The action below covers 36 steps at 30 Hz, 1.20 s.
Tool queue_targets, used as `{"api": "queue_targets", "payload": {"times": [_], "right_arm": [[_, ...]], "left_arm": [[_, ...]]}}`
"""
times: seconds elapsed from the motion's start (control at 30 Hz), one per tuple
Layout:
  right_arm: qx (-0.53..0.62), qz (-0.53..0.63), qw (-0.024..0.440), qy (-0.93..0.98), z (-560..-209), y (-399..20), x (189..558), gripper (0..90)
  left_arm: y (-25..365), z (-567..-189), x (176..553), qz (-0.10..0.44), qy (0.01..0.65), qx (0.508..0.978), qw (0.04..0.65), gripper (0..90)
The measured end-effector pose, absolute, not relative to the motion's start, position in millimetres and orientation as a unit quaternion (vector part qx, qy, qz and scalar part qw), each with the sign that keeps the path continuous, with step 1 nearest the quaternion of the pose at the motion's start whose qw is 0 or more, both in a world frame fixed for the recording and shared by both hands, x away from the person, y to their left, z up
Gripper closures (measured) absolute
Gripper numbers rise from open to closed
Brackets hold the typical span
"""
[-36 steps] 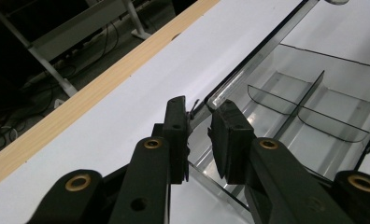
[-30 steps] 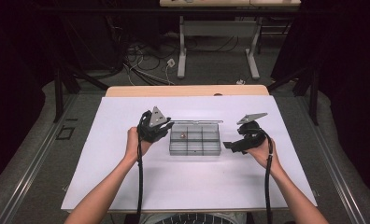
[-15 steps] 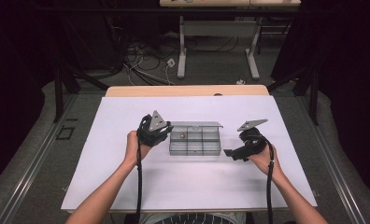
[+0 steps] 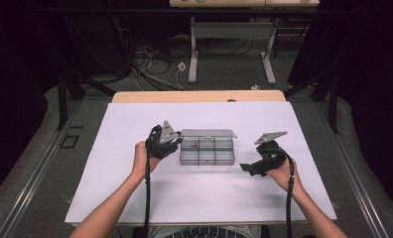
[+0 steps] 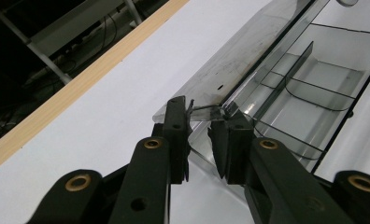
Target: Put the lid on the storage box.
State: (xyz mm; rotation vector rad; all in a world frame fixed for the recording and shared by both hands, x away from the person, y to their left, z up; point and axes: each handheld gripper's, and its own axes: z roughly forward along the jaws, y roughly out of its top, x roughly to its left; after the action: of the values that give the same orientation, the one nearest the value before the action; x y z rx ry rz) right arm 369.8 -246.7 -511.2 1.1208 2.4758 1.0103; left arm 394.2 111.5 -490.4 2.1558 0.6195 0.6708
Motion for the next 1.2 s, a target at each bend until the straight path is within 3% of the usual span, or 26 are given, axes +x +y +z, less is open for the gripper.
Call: {"api": "queue_targets", "payload": {"times": [1.2], "right_arm": [[0.385,0.342,0.114,0.85,-519.5,-252.6,361.8,3.3]], "left_arm": [[115.1,-507.5,382.5,0.26,0.235,0.859,0.373,74.7]]}}
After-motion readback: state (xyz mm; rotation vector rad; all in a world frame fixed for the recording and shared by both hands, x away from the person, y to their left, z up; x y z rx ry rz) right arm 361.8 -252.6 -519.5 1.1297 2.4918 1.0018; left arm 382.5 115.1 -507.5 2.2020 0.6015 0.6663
